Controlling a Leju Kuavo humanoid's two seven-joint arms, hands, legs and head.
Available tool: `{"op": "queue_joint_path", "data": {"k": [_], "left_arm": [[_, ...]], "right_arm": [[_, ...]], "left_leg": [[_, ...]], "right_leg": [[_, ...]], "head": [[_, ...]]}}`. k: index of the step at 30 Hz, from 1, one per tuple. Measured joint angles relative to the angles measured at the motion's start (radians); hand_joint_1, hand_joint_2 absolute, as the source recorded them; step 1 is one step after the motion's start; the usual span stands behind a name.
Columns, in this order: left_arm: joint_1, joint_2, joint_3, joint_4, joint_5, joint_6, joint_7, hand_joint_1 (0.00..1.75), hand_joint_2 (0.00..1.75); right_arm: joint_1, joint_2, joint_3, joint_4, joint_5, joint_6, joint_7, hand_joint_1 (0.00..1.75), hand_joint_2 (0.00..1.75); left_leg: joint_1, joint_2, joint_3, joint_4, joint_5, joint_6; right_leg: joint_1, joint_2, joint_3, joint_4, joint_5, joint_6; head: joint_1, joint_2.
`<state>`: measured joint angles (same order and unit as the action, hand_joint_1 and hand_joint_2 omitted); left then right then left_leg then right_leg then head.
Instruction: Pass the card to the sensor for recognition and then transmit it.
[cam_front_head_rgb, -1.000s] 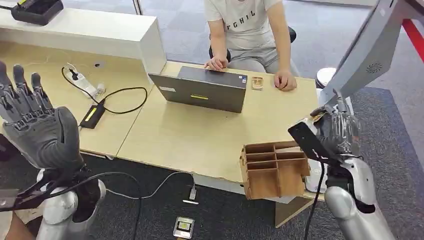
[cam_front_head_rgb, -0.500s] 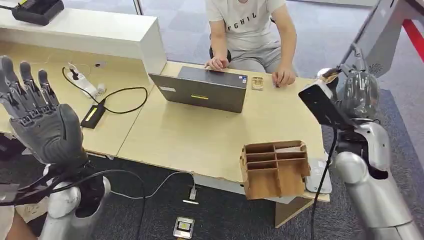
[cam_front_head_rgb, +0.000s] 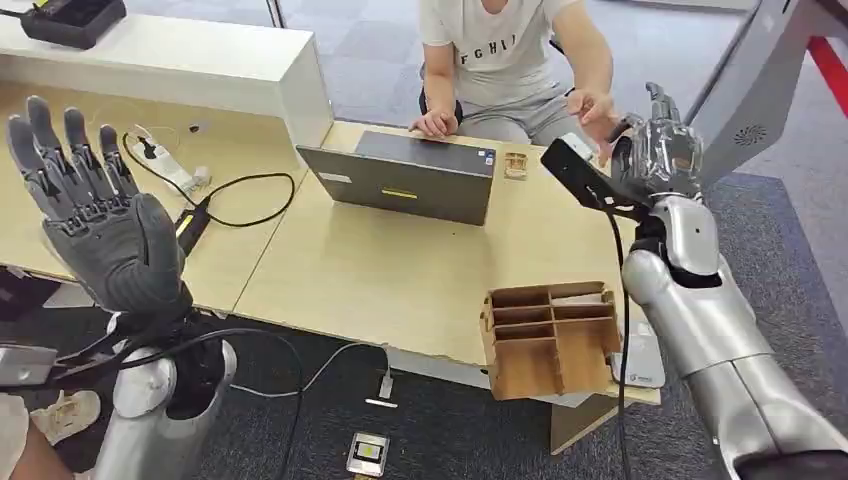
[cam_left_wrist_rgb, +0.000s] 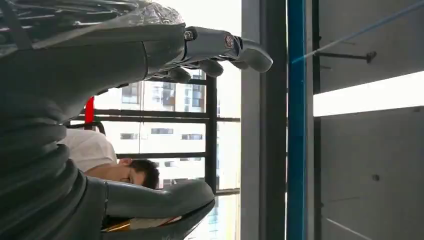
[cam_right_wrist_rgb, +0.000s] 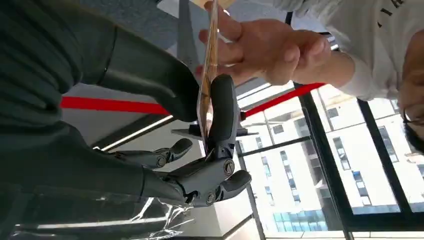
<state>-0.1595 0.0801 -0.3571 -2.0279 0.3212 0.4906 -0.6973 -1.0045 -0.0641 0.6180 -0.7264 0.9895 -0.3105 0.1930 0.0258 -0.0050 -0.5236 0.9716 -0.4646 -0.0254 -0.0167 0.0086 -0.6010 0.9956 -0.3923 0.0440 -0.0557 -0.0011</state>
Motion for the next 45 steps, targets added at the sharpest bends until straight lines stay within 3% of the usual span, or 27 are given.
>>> {"op": "queue_joint_path", "data": {"k": [5, 19, 20, 21, 36, 41, 45], "left_arm": [[-0.002, -0.001, -0.001, 0.009, 0.003, 0.000, 0.000, 0.00, 1.75], [-0.010, -0.001, -0.003, 0.023, 0.005, -0.003, 0.000, 0.00, 1.75], [-0.010, -0.001, -0.003, 0.024, 0.005, -0.003, 0.000, 0.00, 1.75], [-0.010, -0.001, -0.003, 0.024, 0.005, -0.003, 0.000, 0.00, 1.75], [-0.016, 0.003, -0.003, 0.023, -0.011, 0.029, 0.002, 0.00, 1.75], [-0.018, 0.022, 0.006, 0.010, -0.095, 0.064, 0.040, 0.00, 1.75], [-0.017, 0.043, 0.021, -0.016, -0.176, 0.095, 0.100, 0.00, 1.75]], "right_arm": [[-0.020, 0.018, 0.028, 0.087, 0.015, 0.004, 0.016, 1.75, 1.75], [-0.032, 0.026, 0.059, 0.174, 0.027, 0.005, 0.018, 1.75, 1.75], [-0.032, 0.026, 0.060, 0.178, 0.027, 0.005, 0.018, 0.47, 1.75], [-0.032, 0.026, 0.061, 0.181, 0.028, 0.006, 0.019, 0.00, 1.75], [-0.031, 0.011, 0.078, 0.193, 0.070, 0.019, 0.024, 0.00, 1.75], [-0.026, -0.038, 0.072, 0.085, 0.084, 0.014, 0.020, 0.00, 1.75], [-0.006, -0.107, 0.056, -0.064, 0.100, 0.075, 0.066, 0.00, 1.75]], "left_leg": [[0.000, 0.000, 0.000, 0.000, 0.000, 0.000], [0.000, 0.000, 0.000, 0.000, 0.000, 0.000], [0.000, 0.000, 0.000, 0.000, 0.000, 0.000], [0.000, 0.000, 0.000, 0.000, 0.000, 0.000], [0.000, 0.000, 0.000, 0.001, 0.000, 0.000], [0.000, 0.000, 0.000, 0.001, 0.000, 0.000], [0.000, 0.000, 0.000, 0.001, 0.000, 0.000]], "right_leg": [[0.000, 0.000, 0.000, 0.000, 0.000, 0.000], [0.000, 0.000, -0.001, 0.000, 0.000, 0.000], [0.000, 0.000, -0.001, 0.000, 0.000, 0.000], [0.000, 0.000, -0.001, 0.000, 0.000, 0.000], [0.000, 0.000, -0.001, 0.000, 0.000, 0.000], [0.000, 0.000, -0.001, 0.000, 0.000, 0.000], [0.000, 0.000, -0.001, 0.000, 0.000, 0.000]], "head": [[0.000, 0.000], [0.000, 0.000], [0.000, 0.000], [0.000, 0.000], [0.000, 0.000], [0.000, 0.000], [0.000, 0.000]]}}
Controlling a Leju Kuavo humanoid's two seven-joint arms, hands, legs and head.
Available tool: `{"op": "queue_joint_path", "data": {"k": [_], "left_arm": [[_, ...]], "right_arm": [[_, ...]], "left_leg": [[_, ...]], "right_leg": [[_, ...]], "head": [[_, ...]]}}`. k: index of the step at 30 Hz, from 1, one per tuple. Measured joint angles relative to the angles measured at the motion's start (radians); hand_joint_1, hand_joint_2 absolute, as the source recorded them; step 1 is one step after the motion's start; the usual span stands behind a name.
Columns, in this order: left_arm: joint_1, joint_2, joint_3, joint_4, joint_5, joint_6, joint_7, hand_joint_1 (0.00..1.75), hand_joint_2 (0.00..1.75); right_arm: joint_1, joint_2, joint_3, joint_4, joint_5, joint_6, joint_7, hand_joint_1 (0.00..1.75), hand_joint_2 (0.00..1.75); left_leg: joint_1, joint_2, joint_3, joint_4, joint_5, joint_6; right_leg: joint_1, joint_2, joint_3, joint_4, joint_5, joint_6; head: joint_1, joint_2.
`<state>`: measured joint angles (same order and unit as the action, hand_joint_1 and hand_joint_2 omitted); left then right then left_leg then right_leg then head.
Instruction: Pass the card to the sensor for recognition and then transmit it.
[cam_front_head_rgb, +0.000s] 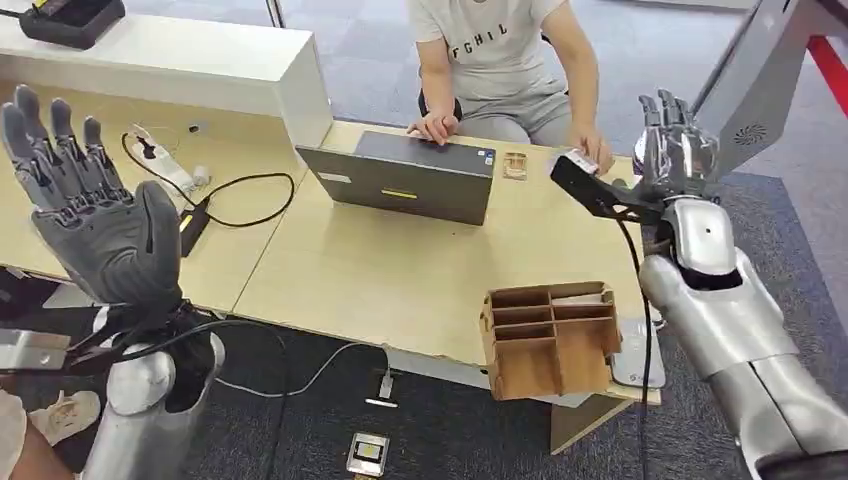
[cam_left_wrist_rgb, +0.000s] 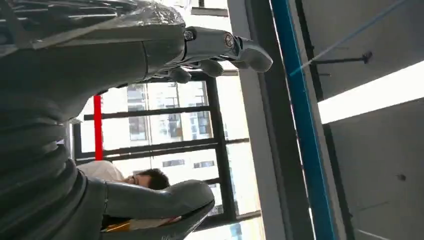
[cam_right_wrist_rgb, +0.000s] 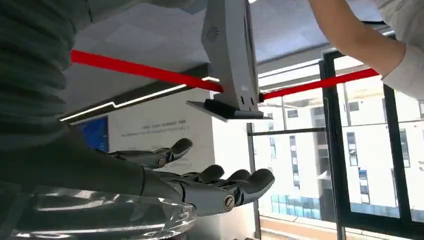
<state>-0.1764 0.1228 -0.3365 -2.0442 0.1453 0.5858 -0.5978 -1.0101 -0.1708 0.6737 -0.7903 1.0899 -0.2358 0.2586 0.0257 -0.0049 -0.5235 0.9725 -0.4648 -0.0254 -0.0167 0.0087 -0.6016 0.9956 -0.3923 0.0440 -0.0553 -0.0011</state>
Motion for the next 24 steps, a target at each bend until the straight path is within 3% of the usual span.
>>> {"op": "queue_joint_path", "data": {"k": [7, 15, 20, 24], "left_arm": [[0.025, 0.060, 0.047, -0.097, -0.194, 0.064, 0.164, 0.00, 1.75], [0.133, 0.122, 0.138, -0.254, -0.413, 0.110, 0.335, 0.00, 1.75], [0.218, 0.127, 0.230, -0.341, -0.439, 0.113, 0.375, 0.00, 1.75], [0.301, 0.117, 0.324, -0.405, -0.410, 0.114, 0.355, 0.00, 1.75]], "right_arm": [[0.091, -0.155, -0.058, -0.286, -0.008, 0.054, 0.074, 0.00, 1.75], [0.281, -0.345, -0.198, -0.558, -0.031, 0.095, 0.159, 0.00, 1.75], [0.424, -0.433, -0.316, -0.664, -0.049, 0.081, 0.197, 0.00, 1.75], [0.543, -0.498, -0.427, -0.725, -0.079, 0.050, 0.226, 0.00, 1.75]], "left_leg": [[0.000, 0.000, 0.000, 0.000, -0.001, 0.000], [0.000, 0.000, 0.000, 0.000, -0.002, 0.001], [0.000, 0.000, 0.000, 0.000, -0.003, 0.001], [0.000, 0.000, 0.000, -0.001, -0.004, 0.001]], "right_leg": [[0.000, 0.000, 0.000, 0.000, 0.000, 0.000], [0.000, 0.000, 0.000, 0.000, -0.001, 0.000], [0.000, 0.000, 0.000, -0.001, -0.001, 0.000], [0.000, 0.000, 0.001, -0.001, -0.003, 0.001]], "head": [[-0.001, 0.000], [0.000, 0.000], [0.000, 0.000], [0.000, 0.000]]}}
